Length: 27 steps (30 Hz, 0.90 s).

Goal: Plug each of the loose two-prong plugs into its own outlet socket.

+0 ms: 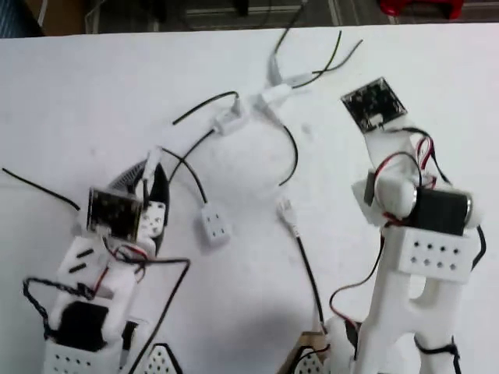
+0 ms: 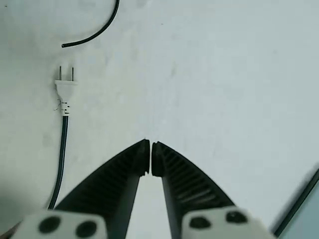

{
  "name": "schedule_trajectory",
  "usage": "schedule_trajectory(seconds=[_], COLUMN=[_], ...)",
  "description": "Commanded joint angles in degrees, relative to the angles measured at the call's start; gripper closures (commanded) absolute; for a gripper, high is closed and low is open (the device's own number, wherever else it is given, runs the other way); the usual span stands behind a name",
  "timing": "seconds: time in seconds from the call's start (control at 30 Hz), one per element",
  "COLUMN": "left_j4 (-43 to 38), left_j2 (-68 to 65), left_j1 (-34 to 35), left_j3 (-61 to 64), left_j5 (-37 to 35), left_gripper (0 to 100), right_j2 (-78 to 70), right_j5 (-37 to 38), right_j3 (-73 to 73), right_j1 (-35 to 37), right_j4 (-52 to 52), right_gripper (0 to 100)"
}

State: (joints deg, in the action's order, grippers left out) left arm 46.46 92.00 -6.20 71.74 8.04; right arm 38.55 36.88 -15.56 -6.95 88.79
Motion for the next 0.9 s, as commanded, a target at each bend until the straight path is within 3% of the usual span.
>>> schedule_trajectory(seconds=[0.0,0.27,0.4,0.53,0.7,0.87], left_j4=[6.51,31.30,41.58,48.00,48.26,47.03], left_j2=[-22.20,-52.88,-64.92,-73.89,-78.81,-81.98], left_j1=[-0.48,-0.66,-1.80,-6.11,-14.37,-21.58], left_j3=[-19.34,-56.70,-70.15,-74.90,-73.76,-70.24], left_j5=[0.62,1.41,8.70,15.91,19.96,24.62], left_gripper=[98,98,98,98,98,98], right_j2=[6.73,14.11,16.66,18.68,20.09,19.91], right_j5=[0.44,2.55,7.82,8.88,9.58,21.80], right_j3=[-4.48,-12.66,-16.62,-21.19,-31.30,-46.15], right_j1=[-0.57,-0.57,-2.24,-8.75,-20.26,-30.73], right_j4=[-1.63,-1.63,-1.45,-3.38,-11.82,-25.98], right_gripper=[98.0,98.0,98.0,98.0,98.0,98.0])
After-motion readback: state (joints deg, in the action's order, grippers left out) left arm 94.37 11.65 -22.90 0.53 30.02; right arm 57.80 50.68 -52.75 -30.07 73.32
